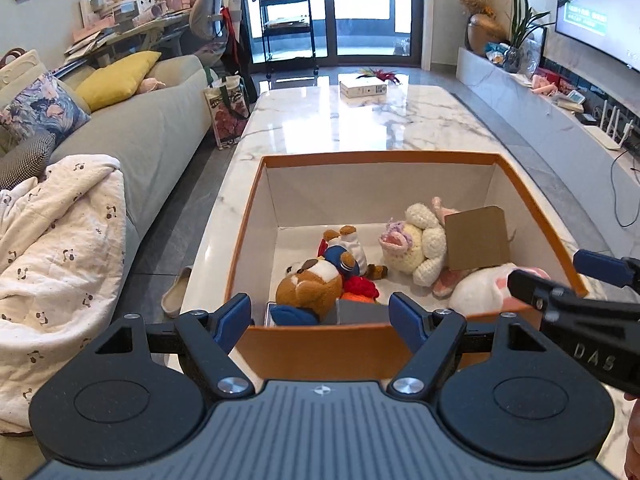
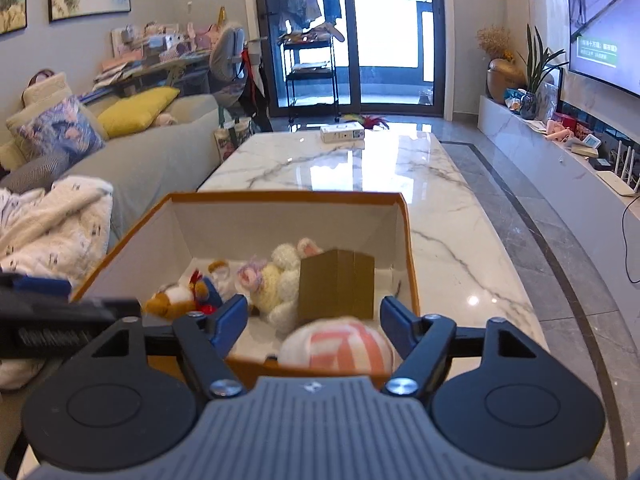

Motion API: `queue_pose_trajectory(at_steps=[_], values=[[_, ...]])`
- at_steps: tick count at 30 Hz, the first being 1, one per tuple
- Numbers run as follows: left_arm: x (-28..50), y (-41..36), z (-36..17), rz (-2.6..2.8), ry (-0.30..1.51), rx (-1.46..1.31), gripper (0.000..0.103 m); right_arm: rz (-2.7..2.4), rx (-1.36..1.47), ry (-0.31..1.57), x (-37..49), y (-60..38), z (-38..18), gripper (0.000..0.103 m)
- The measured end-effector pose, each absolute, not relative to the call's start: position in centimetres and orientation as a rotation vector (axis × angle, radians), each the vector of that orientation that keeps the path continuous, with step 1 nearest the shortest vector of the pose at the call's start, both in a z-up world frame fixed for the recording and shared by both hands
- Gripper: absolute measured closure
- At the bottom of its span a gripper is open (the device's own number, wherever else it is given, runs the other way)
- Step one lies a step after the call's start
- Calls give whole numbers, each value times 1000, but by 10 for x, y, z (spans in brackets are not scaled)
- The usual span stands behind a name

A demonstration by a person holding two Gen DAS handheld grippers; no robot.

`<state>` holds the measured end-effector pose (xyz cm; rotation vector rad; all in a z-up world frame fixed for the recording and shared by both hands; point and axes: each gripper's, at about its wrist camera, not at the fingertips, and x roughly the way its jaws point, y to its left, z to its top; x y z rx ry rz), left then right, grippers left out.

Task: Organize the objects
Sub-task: 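Move the left tool to the white Vaseline bottle while the right tool approaches the pink wallet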

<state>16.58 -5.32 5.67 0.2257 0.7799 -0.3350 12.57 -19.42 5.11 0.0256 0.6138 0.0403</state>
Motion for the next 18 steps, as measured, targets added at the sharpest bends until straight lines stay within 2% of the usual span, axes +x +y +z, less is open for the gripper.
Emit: queue_pose_trajectory(at_steps=[5, 18], values=[[143, -45, 50, -391, 816, 236, 13, 86, -47, 622, 92, -188, 49, 23], [100, -23, -21, -413, 1026, 267, 14, 308, -224, 734, -8, -143, -6, 19]])
